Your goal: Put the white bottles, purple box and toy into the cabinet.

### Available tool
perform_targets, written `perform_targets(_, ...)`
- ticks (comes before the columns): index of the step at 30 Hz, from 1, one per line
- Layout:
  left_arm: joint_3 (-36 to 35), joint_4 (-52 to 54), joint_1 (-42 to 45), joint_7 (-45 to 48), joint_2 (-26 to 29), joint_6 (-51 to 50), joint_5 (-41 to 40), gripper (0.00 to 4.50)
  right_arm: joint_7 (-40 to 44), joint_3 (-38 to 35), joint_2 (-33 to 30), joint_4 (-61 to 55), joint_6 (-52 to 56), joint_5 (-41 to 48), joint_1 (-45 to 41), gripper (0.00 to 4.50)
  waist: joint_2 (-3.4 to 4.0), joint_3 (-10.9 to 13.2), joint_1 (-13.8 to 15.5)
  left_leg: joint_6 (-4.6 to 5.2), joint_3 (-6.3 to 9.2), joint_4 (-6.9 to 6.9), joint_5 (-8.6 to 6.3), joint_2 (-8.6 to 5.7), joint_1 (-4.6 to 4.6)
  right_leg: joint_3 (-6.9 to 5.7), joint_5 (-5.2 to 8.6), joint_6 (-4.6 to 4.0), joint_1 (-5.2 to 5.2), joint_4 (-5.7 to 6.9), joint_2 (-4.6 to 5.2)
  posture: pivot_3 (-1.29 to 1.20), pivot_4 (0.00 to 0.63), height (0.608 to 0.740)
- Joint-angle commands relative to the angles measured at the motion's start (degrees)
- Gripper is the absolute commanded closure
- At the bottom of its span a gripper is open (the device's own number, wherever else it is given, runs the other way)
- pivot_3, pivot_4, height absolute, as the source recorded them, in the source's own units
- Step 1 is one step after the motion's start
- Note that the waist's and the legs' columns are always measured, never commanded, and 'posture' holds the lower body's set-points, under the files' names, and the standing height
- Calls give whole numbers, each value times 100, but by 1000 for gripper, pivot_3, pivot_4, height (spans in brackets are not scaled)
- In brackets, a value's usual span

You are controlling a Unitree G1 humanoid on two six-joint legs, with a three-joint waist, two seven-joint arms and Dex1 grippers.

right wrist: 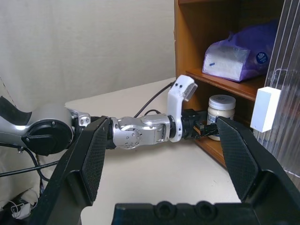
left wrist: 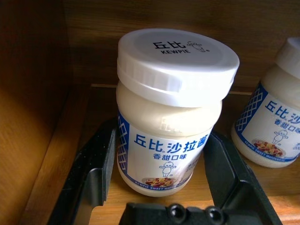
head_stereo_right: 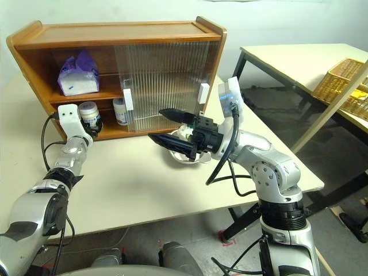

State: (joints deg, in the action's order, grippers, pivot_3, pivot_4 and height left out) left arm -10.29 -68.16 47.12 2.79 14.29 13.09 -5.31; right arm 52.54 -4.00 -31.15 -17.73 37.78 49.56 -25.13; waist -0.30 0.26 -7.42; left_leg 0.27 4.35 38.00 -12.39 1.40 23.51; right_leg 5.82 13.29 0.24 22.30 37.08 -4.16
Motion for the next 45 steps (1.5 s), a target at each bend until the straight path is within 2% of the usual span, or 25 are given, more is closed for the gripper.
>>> perform_targets(1, -18, -188, 137, -103, -54, 70, 78, 1431, -29, -75, -43, -94, 64, 67, -33, 0, 0, 0, -20, 0, 0, 0, 0, -1, 0, 0, 0, 0, 0, 0, 0, -202, 0, 740)
perform_targets(2, -20, -209, 139, -141, -50, 58, 92, 1267, -36, -71, -40, -100, 66, 68, -35, 0, 0, 0, -30, 0, 0, 0, 0, -1, 0, 0, 0, 0, 0, 0, 0, -202, 0, 740)
perform_targets(6, -43, -231, 124, -96, -69, 63, 92, 19, -32, -84, -62, -104, 75, 81, -26, 0, 0, 0, -61, 0, 0, 0, 0, -3, 0, 0, 1, 1, 0, 0, 0, -199, 0, 740)
perform_targets(16, -31, 179, -172, -56, -145, 219, 72, 19, -6, -54, -58, -71, 88, 92, -49, 0, 0, 0, -63, 0, 1, -2, 0, -6, 0, 0, 1, 2, 0, -2, 1, -183, 2, 740)
perform_targets(24, -38, 1063, -601, -20, -218, 82, -18, 19, 42, -17, -36, -40, 94, 87, -65, 0, -1, 1, -57, 0, 1, -3, 0, -8, 1, 0, 2, 2, 0, -4, 1, -168, 4, 740)
perform_targets(30, 134, 2358, -1250, 143, -389, -412, -67, 19, 81, 5, -15, -2, 93, 74, -76, 0, -1, 0, -50, -1, 1, -6, -1, -11, 1, -1, 2, 2, -1, -9, 1, -161, 5, 740)
perform_targets(37, 683, 4553, -2183, 740, -546, -1491, -122, 19, 106, 10, -8, 27, 94, 53, -91, 0, -1, 0, -5, -5, 1, -10, -4, -13, 5, -1, 2, 1, -2, -20, 1, -157, 8, 740)
perform_targets(42, 1103, 5672, -2299, 1210, -668, -2274, -280, 19, 133, 25, 13, 99, 74, 23, -139, 0, -1, 1, 50, -16, 1, -10, -10, -14, 5, -1, 2, 0, -4, -24, 1, -156, 8, 740)
perform_targets(45, 1257, 5967, -2241, 1423, -713, -2555, -349, 19, 144, 32, 29, 134, 60, -2, -162, 0, -1, 1, 85, -21, 2, -10, -14, -13, 3, 0, 2, -1, -6, -24, 2, -158, 7, 740)
